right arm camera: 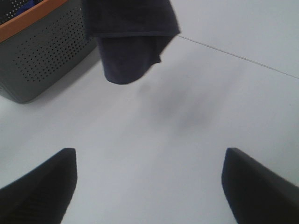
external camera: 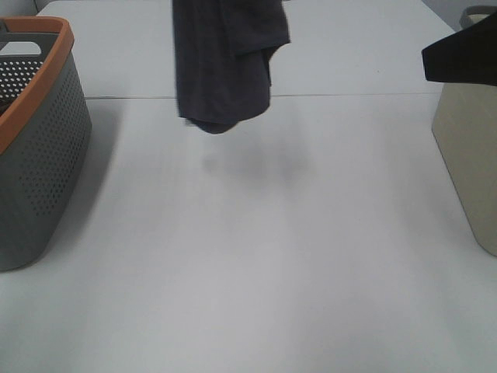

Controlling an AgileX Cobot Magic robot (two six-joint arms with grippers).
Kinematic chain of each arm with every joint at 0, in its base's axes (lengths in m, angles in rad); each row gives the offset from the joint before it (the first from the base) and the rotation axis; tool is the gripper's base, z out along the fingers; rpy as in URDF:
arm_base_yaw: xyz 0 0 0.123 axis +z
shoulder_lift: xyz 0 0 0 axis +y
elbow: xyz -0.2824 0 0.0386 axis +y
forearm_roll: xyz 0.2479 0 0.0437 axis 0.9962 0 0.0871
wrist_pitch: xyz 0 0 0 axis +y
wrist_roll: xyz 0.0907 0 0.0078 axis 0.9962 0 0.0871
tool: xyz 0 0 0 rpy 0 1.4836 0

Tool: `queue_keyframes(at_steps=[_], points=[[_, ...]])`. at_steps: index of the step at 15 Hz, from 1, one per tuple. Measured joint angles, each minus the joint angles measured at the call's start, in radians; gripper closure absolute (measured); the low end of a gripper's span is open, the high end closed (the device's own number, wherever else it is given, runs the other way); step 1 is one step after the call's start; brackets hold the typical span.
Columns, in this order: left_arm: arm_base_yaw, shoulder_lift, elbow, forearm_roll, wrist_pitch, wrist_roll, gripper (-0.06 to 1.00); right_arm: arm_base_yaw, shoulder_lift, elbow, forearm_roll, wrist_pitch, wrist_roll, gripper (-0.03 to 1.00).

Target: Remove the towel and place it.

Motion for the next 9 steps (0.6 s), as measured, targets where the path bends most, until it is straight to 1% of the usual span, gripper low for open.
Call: queue_keyframes(at_steps=[2,5,8,9], points=[[-0.059,0.041,0.000,0.042,-0.017,-0.015,0.94,0.000,0.000,0.000,0.002,-0.013,-0.003,0.21],[-0.118,0.084,0.000,0.064,-0.074,-0.030,0.94,0.000,0.003,0.000,0.021,-0.022,-0.005,0.21],[-0.151,0.113,-0.002,0.069,-0.128,-0.033,0.94,0.000,0.055,-0.003,0.116,-0.067,-0.040,0.21],[-0.152,0.127,-0.003,0.069,-0.142,-0.034,0.94,0.004,0.100,-0.003,0.194,-0.073,-0.072,0.22]])
